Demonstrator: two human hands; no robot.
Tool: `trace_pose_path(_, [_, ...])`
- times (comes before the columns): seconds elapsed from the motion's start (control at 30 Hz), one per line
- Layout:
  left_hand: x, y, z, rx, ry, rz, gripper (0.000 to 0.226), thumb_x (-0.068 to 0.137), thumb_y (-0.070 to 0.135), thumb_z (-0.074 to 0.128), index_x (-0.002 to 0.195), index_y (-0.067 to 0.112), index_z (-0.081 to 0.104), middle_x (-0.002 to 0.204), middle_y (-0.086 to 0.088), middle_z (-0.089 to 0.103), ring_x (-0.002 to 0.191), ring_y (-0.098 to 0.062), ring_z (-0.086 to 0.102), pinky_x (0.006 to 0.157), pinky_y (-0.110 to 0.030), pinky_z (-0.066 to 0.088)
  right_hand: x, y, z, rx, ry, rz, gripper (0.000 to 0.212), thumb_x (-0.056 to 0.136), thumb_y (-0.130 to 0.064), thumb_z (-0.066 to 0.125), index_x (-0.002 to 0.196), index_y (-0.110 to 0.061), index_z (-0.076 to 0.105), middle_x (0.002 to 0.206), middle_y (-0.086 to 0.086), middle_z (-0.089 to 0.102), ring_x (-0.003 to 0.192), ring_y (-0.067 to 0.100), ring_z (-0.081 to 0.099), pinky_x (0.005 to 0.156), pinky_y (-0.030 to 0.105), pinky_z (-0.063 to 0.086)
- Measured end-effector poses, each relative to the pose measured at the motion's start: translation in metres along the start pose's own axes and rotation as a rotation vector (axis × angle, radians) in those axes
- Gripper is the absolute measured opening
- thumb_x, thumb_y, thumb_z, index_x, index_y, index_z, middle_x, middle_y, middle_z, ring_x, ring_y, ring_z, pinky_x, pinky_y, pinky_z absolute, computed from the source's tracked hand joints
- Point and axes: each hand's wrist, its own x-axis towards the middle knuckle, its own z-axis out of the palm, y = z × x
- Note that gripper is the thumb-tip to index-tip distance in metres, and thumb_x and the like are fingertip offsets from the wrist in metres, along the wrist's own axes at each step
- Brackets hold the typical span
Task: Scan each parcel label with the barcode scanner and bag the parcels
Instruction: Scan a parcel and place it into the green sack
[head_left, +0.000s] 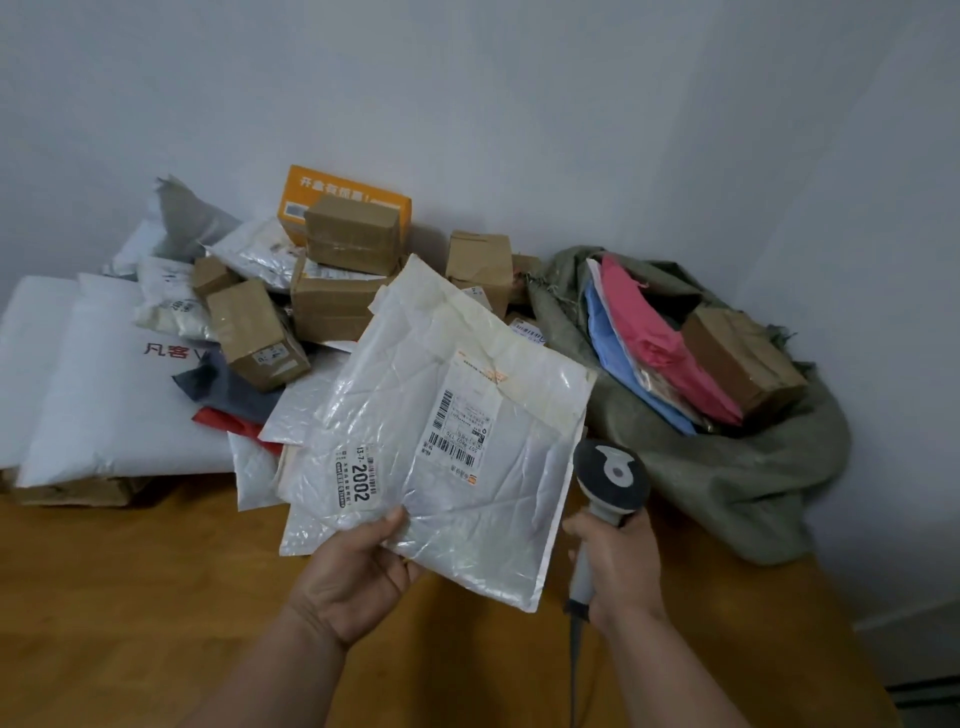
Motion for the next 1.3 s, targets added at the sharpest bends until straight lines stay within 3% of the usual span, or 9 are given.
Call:
trace_pose_path(0.1, [-0.001, 0.008, 0.004, -0.015, -0.004, 0.014, 0.039, 0.078, -0.003, 0.059, 0.114, 0.005, 0.071, 0.118, -0.018, 0.070, 0.102, -0.033, 0.071, 0.084, -0.053, 0.057, -0.006, -0.012, 0.003, 0.105, -0.016, 0.031, 0.036, 0.077, -0.007, 0.081, 0.108, -0.015, 0.065, 0.082, 0.007, 0.069, 0.070, 0.020, 0.065, 0.059, 0.034, 0.052])
trace_pose_path(0.17, [-0.002, 0.012, 0.007, -0.048, -0.012, 0.012, 0.041, 0.081, -0.003, 0.056, 0.120, 0.003, 0.064, 0.122, -0.020, 0.068, 0.105, -0.035, 0.070, 0.083, -0.054, 0.058, -0.016, -0.022, 0.008, 0.156, -0.112, 0.044, 0.026, 0.076, -0.014, 0.084, 0.098, -0.012, 0.070, 0.068, 0.005, 0.070, 0.057, 0.016, 0.065, 0.051, 0.032, 0.053])
trace_pose_path(0.27, [-0.002, 0.016, 0.009, -0.085, -0.014, 0.017, 0.044, 0.082, -0.003, 0.055, 0.125, 0.003, 0.061, 0.127, -0.021, 0.065, 0.111, -0.037, 0.067, 0.087, -0.058, 0.054, -0.030, -0.034, 0.017, 0.163, -0.279, 0.065, 0.017, 0.077, -0.015, 0.084, 0.089, -0.008, 0.074, 0.066, 0.008, 0.068, 0.052, 0.017, 0.064, 0.047, 0.030, 0.051])
trace_pose_path(0.43, [-0.002, 0.024, 0.006, -0.101, -0.051, 0.008, 0.031, 0.083, -0.003, 0.052, 0.098, 0.000, 0.078, 0.122, -0.023, 0.067, 0.110, -0.038, 0.067, 0.090, -0.062, 0.050, -0.046, -0.044, 0.024, -0.018, -0.412, -0.057, 0.015, 0.081, -0.015, 0.080, 0.092, -0.007, 0.073, 0.069, 0.007, 0.066, 0.059, 0.016, 0.063, 0.054, 0.028, 0.052])
trace_pose_path(0.6, [-0.003, 0.043, 0.012, 0.000, -0.099, 0.044, 0.035, 0.081, -0.004, 0.050, 0.095, 0.006, 0.080, 0.112, -0.019, 0.072, 0.100, -0.033, 0.072, 0.074, -0.048, 0.061, -0.053, -0.048, 0.025, -0.234, -0.456, -0.216, 0.006, 0.083, -0.016, 0.077, 0.086, -0.016, 0.072, 0.065, 0.003, 0.066, 0.059, 0.011, 0.062, 0.055, 0.020, 0.051])
trace_pose_path(0.8, [-0.003, 0.073, 0.018, 0.239, -0.104, 0.069, 0.051, 0.079, -0.006, 0.054, 0.127, 0.006, 0.061, 0.118, -0.018, 0.068, 0.104, -0.034, 0.069, 0.083, -0.050, 0.059, -0.058, -0.051, 0.028, -0.288, -0.502, -0.299, 0.012, 0.083, -0.006, 0.074, 0.084, -0.018, 0.072, 0.065, 0.000, 0.063, 0.060, 0.008, 0.058, 0.056, 0.019, 0.050])
trace_pose_path(0.93, [-0.005, 0.083, 0.021, 0.309, -0.136, 0.057, 0.050, 0.080, -0.006, 0.052, 0.127, 0.006, 0.060, 0.117, -0.019, 0.066, 0.104, -0.036, 0.067, 0.088, -0.053, 0.056, -0.059, -0.052, 0.026, -0.316, -0.490, -0.338, 0.009, 0.082, -0.005, 0.073, 0.086, -0.009, 0.066, 0.068, 0.007, 0.059, 0.065, 0.014, 0.055, 0.059, 0.026, 0.048])
trace_pose_path(1.17, [-0.007, 0.088, 0.024, 0.334, -0.171, 0.024, 0.048, 0.080, -0.005, 0.051, 0.125, 0.007, 0.060, 0.116, -0.019, 0.066, 0.106, -0.037, 0.066, 0.089, -0.054, 0.055, -0.060, -0.057, 0.022, -0.318, -0.480, -0.349, 0.010, 0.083, -0.005, 0.073, 0.084, -0.014, 0.068, 0.062, 0.000, 0.060, 0.060, 0.008, 0.056, 0.055, 0.018, 0.049])
trace_pose_path(1.3, [-0.007, 0.086, 0.027, 0.334, -0.186, 0.012, 0.049, 0.080, -0.006, 0.050, 0.126, 0.007, 0.060, 0.116, -0.019, 0.066, 0.105, -0.036, 0.067, 0.089, -0.054, 0.056, -0.062, -0.059, 0.020, -0.323, -0.469, -0.359, 0.022, 0.082, -0.007, 0.074, 0.080, -0.028, 0.068, 0.060, -0.004, 0.063, 0.057, 0.003, 0.058, 0.054, 0.016, 0.050])
